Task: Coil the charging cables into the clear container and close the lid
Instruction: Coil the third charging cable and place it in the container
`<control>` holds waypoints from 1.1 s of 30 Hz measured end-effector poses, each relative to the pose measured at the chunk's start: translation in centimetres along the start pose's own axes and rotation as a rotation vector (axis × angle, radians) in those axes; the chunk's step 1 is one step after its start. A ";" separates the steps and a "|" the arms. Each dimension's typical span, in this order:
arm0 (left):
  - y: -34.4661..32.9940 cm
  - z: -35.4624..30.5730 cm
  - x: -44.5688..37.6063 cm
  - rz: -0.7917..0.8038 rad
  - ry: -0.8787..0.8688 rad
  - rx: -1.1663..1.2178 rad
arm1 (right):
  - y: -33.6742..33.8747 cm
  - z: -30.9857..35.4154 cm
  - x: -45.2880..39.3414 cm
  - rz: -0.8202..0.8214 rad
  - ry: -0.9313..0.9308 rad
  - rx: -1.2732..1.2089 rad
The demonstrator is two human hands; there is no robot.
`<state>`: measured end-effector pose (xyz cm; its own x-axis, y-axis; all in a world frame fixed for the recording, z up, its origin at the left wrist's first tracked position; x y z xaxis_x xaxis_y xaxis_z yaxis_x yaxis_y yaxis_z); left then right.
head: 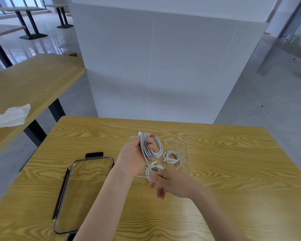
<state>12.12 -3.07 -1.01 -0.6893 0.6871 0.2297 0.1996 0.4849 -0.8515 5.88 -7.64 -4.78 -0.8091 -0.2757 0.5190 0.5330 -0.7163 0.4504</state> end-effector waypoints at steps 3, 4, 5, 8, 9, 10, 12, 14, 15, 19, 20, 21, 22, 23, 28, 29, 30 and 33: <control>-1.1 -0.3 0.6 0.069 -0.017 -0.162 | 0.4 -1.3 -0.6 0.037 -0.060 0.120; -1.4 -0.3 0.7 0.094 -0.020 -0.229 | 0.7 -1.9 -0.8 0.048 -0.091 0.143; -1.7 -0.3 1.0 0.114 -0.023 -0.308 | 1.1 -2.5 -0.9 0.057 -0.124 0.163; -2.4 -0.2 1.5 0.151 -0.031 -0.556 | 3.0 -3.8 -0.8 0.050 -0.199 0.226; -2.5 -0.1 1.6 0.156 -0.032 -0.630 | 4.0 -4.1 -0.7 0.031 -0.228 0.262; -2.6 0.1 1.7 0.159 -0.030 -0.694 | 5.0 -4.4 -0.5 0.007 -0.265 0.299; -2.4 0.5 1.8 0.158 -0.018 -0.798 | 7.2 -4.7 -0.1 -0.081 -0.320 0.349; -1.9 1.0 1.7 0.149 0.004 -0.867 | 9.4 -4.5 0.5 -0.207 -0.339 0.360; -1.5 1.2 1.6 0.139 0.022 -0.892 | 10.3 -4.1 1.0 -0.262 -0.347 0.377; 0.8 2.2 0.6 0.037 0.115 -0.997 | 12.0 -1.3 2.5 -0.397 -0.284 0.453; 1.3 2.5 0.4 0.012 0.128 -1.036 | 12.1 -0.6 2.8 -0.425 -0.239 0.439; 1.7 2.6 0.2 -0.012 0.131 -1.076 | 11.9 0.0 2.9 -0.442 -0.186 0.401; 2.0 2.7 0.1 -0.041 0.123 -1.111 | 11.6 0.4 2.9 -0.447 -0.126 0.322; 2.4 2.6 0.1 -0.073 0.106 -1.133 | 11.2 0.7 2.9 -0.442 -0.068 0.206; 4.3 1.4 -0.3 -0.202 0.063 -0.982 | 8.7 0.0 1.8 -0.306 0.104 -0.616; 4.8 1.3 -0.3 -0.238 0.085 -0.916 | 8.2 0.0 1.6 -0.268 0.138 -0.746; 5.2 1.2 -0.3 -0.268 0.100 -0.852 | 7.9 0.1 1.5 -0.237 0.181 -0.819; 5.4 1.2 -0.2 -0.256 0.095 -0.746 | 7.8 0.7 1.7 -0.290 0.278 -0.678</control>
<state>12.45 -1.23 -6.20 -0.7210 0.5322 0.4438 0.4799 0.8455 -0.2343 8.83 -13.28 0.15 -0.9726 -0.1043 0.2076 0.0964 -0.9942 -0.0474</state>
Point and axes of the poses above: each hand's wrist, its own x-axis away from the middle knuckle, its own y-axis out of the back of the hand, z = x × y, the point moved 10 cm from there along -x, towards the middle knuckle, and after that the axes turned 10 degrees about z, right-handed, at the moved point
